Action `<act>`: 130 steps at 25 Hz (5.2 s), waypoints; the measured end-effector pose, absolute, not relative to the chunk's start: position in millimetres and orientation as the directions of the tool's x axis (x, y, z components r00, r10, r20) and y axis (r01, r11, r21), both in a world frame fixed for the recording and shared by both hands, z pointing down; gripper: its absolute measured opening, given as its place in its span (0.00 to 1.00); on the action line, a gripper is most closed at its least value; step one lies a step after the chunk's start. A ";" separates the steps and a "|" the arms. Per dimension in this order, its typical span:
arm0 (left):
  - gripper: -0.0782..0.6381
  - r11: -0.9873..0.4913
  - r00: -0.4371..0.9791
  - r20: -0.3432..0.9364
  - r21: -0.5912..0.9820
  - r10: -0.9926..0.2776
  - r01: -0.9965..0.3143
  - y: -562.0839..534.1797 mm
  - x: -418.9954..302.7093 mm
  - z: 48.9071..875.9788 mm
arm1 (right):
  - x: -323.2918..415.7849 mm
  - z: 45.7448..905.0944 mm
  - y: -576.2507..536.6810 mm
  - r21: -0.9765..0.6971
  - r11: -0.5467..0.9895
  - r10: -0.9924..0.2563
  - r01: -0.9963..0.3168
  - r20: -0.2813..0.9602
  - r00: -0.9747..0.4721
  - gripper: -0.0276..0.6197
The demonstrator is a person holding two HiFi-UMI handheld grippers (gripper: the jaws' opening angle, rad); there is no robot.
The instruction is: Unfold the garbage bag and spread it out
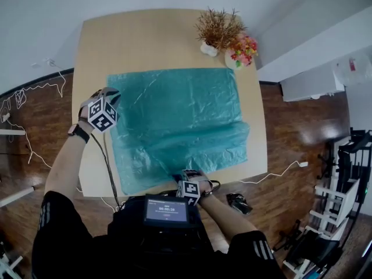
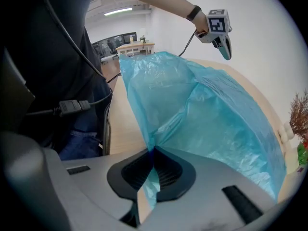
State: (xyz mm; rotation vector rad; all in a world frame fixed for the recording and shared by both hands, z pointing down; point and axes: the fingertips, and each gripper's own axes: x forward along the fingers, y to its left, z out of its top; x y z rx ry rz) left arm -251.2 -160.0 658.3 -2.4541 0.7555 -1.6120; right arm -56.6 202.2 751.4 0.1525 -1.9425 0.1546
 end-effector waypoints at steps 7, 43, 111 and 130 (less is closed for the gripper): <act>0.29 -0.961 0.381 0.885 -0.212 -0.267 -0.181 -48.0 -188.8 705.4 | -57.1 752.3 201.5 -0.042 0.982 -0.027 -0.184 0.933 -0.359 0.08; 0.31 -0.947 0.224 0.938 -0.211 -0.266 -0.241 -69.5 -213.6 757.7 | 73.5 613.6 14.2 0.004 0.659 -0.509 -0.752 0.739 -0.441 0.31; 0.32 -0.833 0.286 0.941 0.007 -0.182 -0.553 99.0 -259.7 716.7 | 147.1 743.3 112.8 -0.137 0.485 -0.270 -0.864 0.916 -0.297 0.35; 0.32 -0.868 0.227 0.970 0.035 -0.091 -0.495 132.0 -294.6 771.2 | 160.6 766.7 141.9 -0.094 0.387 -0.252 -0.917 0.946 -0.203 0.35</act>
